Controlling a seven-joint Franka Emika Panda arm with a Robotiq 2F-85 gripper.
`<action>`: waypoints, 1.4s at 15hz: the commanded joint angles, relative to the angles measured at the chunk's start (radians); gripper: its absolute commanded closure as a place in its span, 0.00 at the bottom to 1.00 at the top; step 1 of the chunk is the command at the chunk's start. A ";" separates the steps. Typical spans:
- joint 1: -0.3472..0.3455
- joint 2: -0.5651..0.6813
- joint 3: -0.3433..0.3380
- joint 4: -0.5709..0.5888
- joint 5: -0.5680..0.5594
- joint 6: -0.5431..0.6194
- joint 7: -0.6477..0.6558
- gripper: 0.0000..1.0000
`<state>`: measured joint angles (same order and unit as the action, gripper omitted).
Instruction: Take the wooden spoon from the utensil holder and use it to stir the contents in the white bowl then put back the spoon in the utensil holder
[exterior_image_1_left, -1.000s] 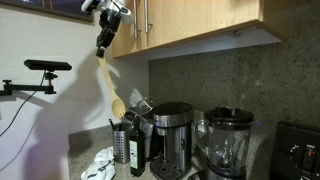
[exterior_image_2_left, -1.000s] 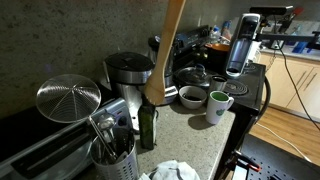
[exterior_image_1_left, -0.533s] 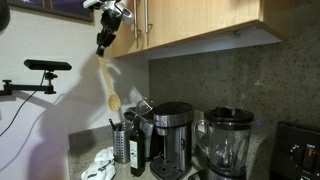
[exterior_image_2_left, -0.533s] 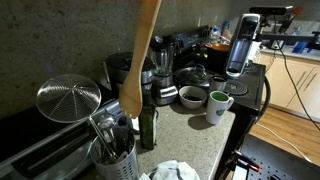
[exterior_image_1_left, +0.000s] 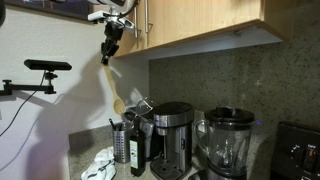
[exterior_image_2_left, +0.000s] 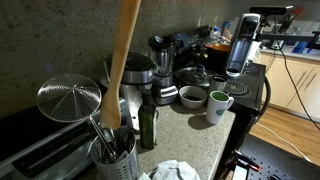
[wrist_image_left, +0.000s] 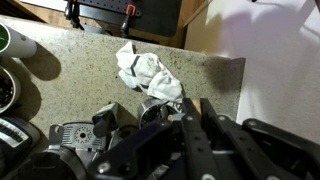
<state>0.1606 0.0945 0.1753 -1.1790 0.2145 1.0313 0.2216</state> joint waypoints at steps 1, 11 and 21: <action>-0.015 -0.062 -0.016 -0.182 -0.014 0.133 -0.033 0.97; -0.017 -0.190 -0.025 -0.545 -0.023 0.374 -0.021 0.97; -0.016 -0.240 -0.025 -0.772 -0.007 0.544 -0.015 0.97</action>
<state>0.1498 -0.0950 0.1504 -1.8777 0.2016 1.5369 0.2188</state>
